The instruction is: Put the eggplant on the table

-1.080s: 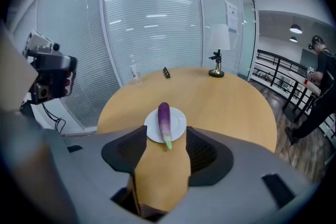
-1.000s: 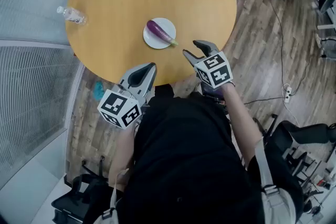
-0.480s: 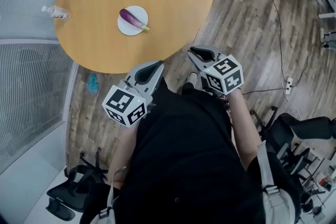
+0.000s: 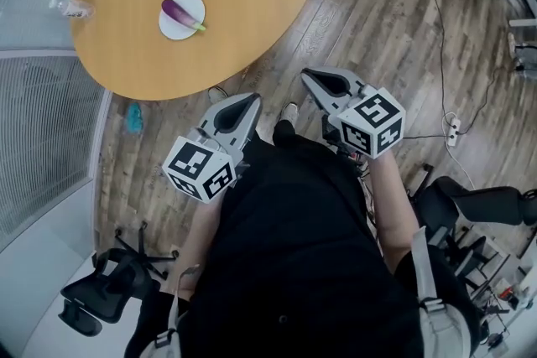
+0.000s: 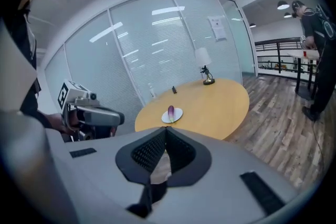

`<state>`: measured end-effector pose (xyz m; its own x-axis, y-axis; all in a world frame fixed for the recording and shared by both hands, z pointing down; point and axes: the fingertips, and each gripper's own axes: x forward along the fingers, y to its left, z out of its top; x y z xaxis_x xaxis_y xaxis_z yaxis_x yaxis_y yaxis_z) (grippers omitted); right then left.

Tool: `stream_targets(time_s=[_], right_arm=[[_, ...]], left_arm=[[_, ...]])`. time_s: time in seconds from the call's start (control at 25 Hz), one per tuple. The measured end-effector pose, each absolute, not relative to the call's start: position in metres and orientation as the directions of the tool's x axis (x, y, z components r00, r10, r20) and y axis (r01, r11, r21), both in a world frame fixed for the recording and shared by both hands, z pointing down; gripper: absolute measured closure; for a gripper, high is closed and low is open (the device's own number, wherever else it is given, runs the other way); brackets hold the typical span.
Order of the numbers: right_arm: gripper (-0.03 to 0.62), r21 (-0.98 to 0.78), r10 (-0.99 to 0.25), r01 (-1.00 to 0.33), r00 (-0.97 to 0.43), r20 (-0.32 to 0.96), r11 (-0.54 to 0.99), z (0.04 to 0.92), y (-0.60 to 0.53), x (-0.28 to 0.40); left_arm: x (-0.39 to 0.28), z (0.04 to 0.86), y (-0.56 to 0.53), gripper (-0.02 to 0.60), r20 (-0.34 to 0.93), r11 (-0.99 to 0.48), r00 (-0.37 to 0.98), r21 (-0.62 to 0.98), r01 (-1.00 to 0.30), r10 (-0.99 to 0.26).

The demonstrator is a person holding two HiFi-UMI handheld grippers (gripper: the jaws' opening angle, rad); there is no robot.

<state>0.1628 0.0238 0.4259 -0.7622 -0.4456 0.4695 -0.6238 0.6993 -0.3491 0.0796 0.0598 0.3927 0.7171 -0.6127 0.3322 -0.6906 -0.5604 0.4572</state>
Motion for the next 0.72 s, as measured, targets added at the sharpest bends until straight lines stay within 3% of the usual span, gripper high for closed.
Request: stream_targets(time_s=[0.48, 0.72], right_arm=[[0.577, -0.362, -0.547, -0.623, -0.782, 0.297, 0.693, 0.359, 0.022, 0.208], [0.577, -0.355, -0.564, -0.629, -0.778, 0.278, 0.692, 0.351, 0.028, 0.219]], left_arm=[[0.091, 0.358, 0.036, 0.572, 0.275, -0.642, 0.746, 0.385, -0.663, -0.606], [0.091, 0.355, 0.033, 0.572, 0.274, -0.652, 0.754, 0.382, -0.655, -0.597]])
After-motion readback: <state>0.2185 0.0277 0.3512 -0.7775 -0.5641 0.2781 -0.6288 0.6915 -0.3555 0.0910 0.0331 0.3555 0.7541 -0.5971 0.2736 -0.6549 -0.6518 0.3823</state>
